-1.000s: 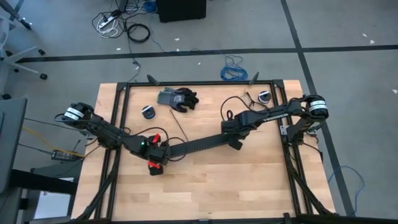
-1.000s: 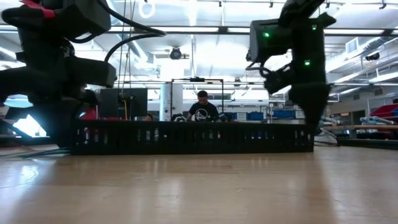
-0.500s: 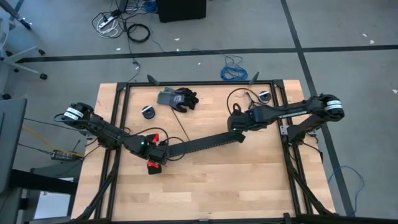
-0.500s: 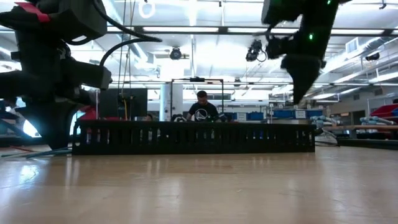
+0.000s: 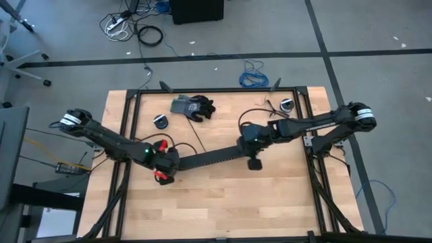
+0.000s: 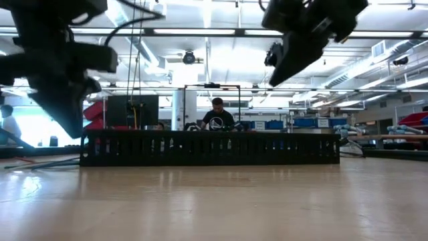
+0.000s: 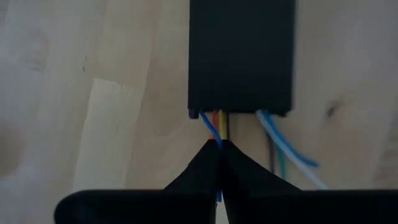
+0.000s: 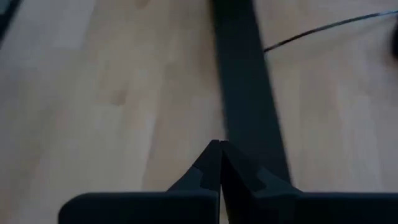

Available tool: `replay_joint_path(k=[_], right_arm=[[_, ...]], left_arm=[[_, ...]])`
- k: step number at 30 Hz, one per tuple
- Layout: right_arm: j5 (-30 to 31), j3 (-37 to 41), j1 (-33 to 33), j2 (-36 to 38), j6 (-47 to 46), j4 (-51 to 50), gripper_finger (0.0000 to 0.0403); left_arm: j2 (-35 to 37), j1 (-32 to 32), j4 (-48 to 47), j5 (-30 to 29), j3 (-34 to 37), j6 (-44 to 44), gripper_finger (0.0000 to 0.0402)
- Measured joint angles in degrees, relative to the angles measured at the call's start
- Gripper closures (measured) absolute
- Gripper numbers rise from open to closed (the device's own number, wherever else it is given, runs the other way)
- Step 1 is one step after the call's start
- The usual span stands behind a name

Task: Ziptie cables
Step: Close the black cable duct with the cover

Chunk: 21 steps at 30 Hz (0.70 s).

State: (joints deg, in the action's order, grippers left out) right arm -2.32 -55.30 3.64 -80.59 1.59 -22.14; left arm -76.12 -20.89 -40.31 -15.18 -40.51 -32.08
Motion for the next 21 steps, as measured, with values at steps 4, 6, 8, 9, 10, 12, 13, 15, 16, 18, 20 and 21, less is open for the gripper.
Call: replay_joint_path(k=[4,6,8,9,10,12,13,15,16,18,20,21], right_arm=[[1.3,0.3,-1.6,-2.7,-2.5,4.0,0.0403],[1.3,0.3,-2.1,-5.0,-2.5,5.8,0.0403],[1.2,0.3,-2.5,-7.8,-2.4,8.0,0.0403],[1.2,0.3,-2.7,-8.7,-2.2,8.8,0.0403],[1.1,0.4,-2.9,-9.8,-1.9,9.3,0.0403],[1.2,0.3,-3.0,-11.3,-1.6,11.7,0.0403],[1.1,0.3,-3.2,-11.9,-1.5,12.1,0.0403],[0.9,0.3,-3.4,-12.7,-1.4,12.9,0.0403],[0.5,0.3,-3.7,-13.1,-1.4,13.2,0.0403],[-0.4,0.3,-4.1,-13.6,-1.4,13.8,0.0403],[-1.1,0.3,-4.3,-13.9,-1.4,14.4,0.0403],[-1.6,0.2,-4.4,-14.2,-1.3,15.1,0.0403]], left_arm=[[1.9,-0.3,0.8,0.6,0.1,-1.7,0.0401],[2.0,-0.3,1.0,1.3,0.2,-2.3,0.0401],[1.4,-0.3,2.6,2.6,0.8,-2.8,0.0401],[1.0,-0.3,2.8,3.0,1.2,-2.9,0.0401],[0.7,-0.3,3.3,3.3,1.6,-2.9,0.0401],[0.3,-0.3,5.8,4.1,2.2,-3.0,0.0401],[0.2,-0.3,6.0,4.4,2.6,-3.0,0.0401],[-0.3,-0.1,7.5,4.4,2.7,-2.6,0.0401],[-0.3,-0.1,8.1,4.3,2.7,-2.4,0.0401],[-0.2,-0.1,9.2,4.0,2.7,-2.1,0.0401],[-0.7,0.1,10.6,3.9,2.8,-1.3,0.0401],[-1.0,0.1,11.1,3.9,2.8,-1.3,0.0401]])
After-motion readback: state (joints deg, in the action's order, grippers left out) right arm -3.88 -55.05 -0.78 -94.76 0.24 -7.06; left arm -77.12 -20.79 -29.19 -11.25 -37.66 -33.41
